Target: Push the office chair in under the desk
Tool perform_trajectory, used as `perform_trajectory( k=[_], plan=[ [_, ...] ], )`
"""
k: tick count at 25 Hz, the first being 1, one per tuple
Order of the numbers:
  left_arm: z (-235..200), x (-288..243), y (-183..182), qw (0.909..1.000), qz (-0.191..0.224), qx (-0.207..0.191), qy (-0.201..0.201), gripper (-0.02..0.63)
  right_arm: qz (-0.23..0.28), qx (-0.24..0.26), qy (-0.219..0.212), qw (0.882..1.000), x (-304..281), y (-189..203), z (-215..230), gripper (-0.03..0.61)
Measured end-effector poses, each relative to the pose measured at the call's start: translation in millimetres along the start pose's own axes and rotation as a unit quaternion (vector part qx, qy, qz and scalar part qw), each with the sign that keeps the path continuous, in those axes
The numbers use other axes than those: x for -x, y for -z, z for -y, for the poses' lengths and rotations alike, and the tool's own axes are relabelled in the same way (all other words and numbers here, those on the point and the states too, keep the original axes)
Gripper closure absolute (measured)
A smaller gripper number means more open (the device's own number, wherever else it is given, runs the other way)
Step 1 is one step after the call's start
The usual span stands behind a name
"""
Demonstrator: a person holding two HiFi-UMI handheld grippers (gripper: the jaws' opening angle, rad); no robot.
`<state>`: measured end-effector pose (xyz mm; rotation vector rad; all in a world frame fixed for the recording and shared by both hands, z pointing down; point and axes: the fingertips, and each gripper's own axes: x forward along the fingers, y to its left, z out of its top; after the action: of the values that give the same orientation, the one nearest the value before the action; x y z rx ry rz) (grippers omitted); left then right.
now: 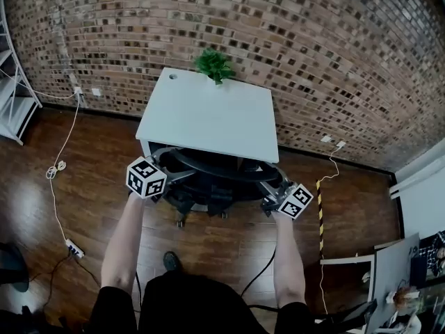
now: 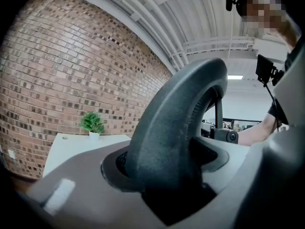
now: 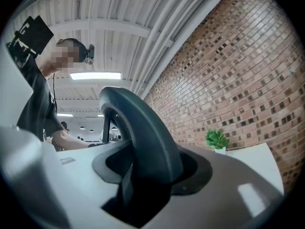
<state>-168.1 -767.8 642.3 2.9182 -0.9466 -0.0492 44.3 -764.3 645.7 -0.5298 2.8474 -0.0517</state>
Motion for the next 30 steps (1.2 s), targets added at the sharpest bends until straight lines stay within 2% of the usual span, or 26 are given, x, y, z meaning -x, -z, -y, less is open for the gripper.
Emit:
perform_trajectory(
  k=[6, 9, 14, 17, 20, 25, 30],
  plan=[
    [-16, -21, 5, 0.9999, -0.005, -0.012, 0.010, 0.092, 0.023, -0.001, 0.003, 1.000, 4, 1, 15, 0.365],
    [-13, -21, 7, 0.9996, 0.002, -0.025, 0.013, 0.081, 0.042, 0.005, 0.021, 0.999, 11, 3, 11, 0.359],
    [-33, -29, 8, 0.9999, 0.005, -0.013, 0.009, 0.078, 0.040, -0.005, 0.026, 0.999, -1, 6, 34, 0.345],
    [-33, -45, 18, 0.9998, 0.004, -0.021, 0.000, 0.077, 0.053, -0.003, 0.029, 0.998, 10, 9, 45, 0.344],
    [-41, -61, 25, 0.9997, 0.007, -0.021, -0.009, 0.072, 0.068, -0.005, 0.039, 0.997, 17, 10, 69, 0.331],
    [-74, -79, 17, 0.9998, 0.019, -0.004, 0.001, 0.097, 0.058, -0.007, 0.039, 0.998, -6, 10, 114, 0.321],
    [-102, -101, 17, 0.9997, 0.024, -0.006, -0.002, 0.097, 0.056, -0.004, 0.038, 0.998, -18, 13, 145, 0.321]
  ],
)
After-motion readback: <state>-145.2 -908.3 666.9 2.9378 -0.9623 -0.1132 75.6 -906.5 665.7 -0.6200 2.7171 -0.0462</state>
